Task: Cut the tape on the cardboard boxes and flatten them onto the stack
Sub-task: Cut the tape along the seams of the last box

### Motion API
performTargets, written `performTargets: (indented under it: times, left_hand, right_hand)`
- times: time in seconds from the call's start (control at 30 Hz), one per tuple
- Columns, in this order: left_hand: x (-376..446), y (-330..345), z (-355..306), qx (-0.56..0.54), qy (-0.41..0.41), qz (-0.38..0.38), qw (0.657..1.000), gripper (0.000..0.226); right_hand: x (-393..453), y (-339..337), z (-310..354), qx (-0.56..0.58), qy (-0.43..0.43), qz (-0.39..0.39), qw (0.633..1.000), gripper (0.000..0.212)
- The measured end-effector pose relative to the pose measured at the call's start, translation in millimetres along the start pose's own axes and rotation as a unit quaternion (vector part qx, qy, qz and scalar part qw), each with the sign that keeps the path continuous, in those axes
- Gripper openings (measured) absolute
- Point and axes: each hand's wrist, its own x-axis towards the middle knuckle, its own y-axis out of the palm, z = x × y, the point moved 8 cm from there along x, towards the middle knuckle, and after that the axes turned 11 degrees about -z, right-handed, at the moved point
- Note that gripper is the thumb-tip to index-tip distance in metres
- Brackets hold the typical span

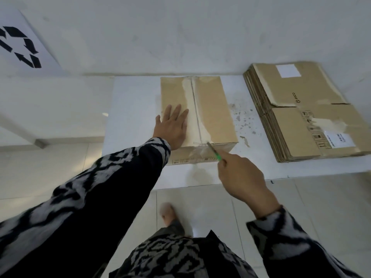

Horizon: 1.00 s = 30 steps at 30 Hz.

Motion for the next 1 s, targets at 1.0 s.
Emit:
performTargets:
  times: [1.0]
  left_hand:
    - [-62, -12, 0, 0.005, 0.122, 0.002, 0.992, 0.040]
  right_hand:
    - [-1, 40, -27, 0.101, 0.003, -0.060, 0.993, 0.033]
